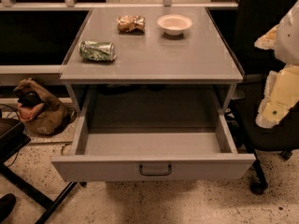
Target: Close top drawer
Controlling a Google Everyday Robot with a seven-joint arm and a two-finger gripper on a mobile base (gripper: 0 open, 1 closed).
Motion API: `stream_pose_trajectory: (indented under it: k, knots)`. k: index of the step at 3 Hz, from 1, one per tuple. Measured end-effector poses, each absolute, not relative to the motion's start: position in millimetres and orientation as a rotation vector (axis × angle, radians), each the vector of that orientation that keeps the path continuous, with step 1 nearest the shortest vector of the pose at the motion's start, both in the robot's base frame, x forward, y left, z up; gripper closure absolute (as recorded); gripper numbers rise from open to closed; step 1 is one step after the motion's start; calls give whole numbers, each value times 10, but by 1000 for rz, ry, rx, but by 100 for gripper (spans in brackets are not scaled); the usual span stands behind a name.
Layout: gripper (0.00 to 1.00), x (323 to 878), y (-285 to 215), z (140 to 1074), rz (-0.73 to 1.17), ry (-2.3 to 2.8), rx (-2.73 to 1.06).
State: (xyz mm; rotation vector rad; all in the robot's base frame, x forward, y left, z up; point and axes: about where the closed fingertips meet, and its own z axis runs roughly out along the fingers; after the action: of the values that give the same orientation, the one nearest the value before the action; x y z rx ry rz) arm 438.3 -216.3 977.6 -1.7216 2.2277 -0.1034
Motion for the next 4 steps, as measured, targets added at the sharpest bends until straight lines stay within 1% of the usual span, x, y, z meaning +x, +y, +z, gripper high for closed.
stream_pose_trajectory:
  k: [1,2,3,4]
  knots:
    - [0,4378,-2152,9766,-105,2226,-1720]
    - [0,4259,-2101,9465,-59,2245,-1728]
    - [0,3900,-1958,8941,64,2250,-1754]
    - [0,3380,-1795,8316,299,2260,-1814]
